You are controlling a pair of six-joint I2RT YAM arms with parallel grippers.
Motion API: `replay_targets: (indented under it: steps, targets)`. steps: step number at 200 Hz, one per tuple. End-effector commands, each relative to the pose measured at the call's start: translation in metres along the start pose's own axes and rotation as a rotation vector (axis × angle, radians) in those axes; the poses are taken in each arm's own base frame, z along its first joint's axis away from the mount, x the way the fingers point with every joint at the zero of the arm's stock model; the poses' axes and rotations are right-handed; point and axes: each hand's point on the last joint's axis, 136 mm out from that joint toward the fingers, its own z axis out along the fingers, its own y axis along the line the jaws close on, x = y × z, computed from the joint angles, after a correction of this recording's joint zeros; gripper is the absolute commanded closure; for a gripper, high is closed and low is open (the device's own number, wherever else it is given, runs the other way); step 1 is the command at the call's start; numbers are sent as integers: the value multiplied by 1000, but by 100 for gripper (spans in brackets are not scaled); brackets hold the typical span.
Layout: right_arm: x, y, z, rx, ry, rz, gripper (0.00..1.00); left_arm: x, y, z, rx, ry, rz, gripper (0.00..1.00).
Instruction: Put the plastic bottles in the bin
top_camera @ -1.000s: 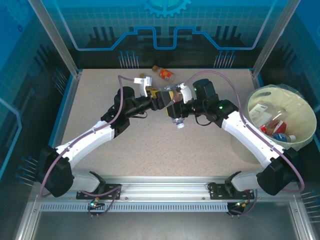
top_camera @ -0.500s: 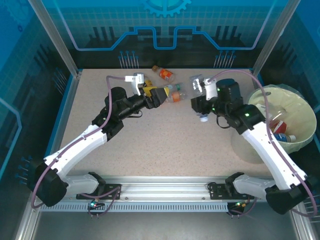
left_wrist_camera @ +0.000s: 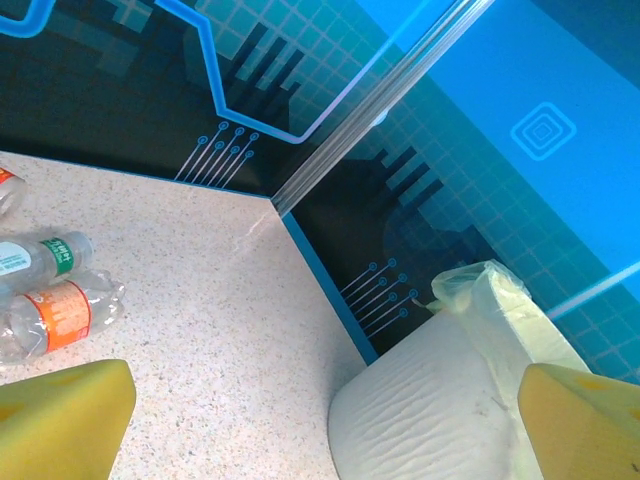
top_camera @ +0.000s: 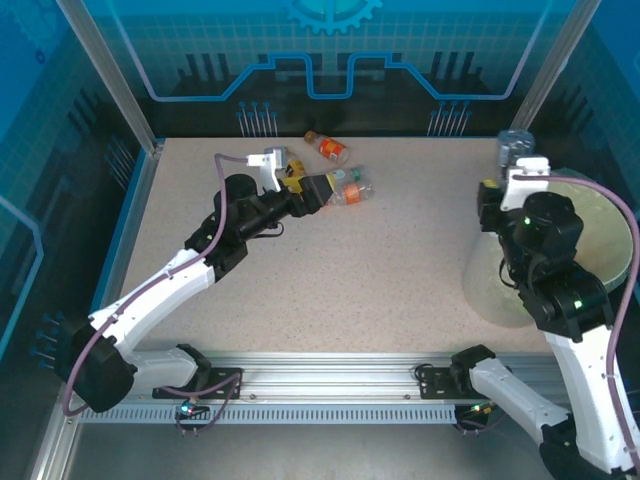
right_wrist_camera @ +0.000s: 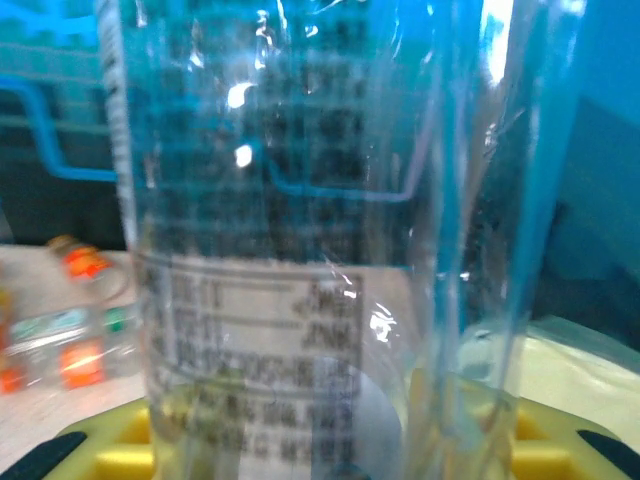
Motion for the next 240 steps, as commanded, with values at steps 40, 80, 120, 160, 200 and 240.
replay_targets:
  steps: [40,80,120,160,200,240]
  targets:
    - [47,-101,3,496,158,-2,57,-4,9,8,-57,-3,-3,1]
    - [89,-132,7,617,304,51,55,1,10,17,-70,52,-13,1]
    - [119,-153,10,731,402,86,48,7,13,22,-81,82,-27,1]
    - [127,-157,11,762,427,130,11,9,17,24,-96,95,-34,1]
    - [119,-149,13,700,378,178,8,12,24,24,-117,94,-39,1]
    - [118,-141,19,649,373,207,5,13,28,24,-130,96,-40,1]
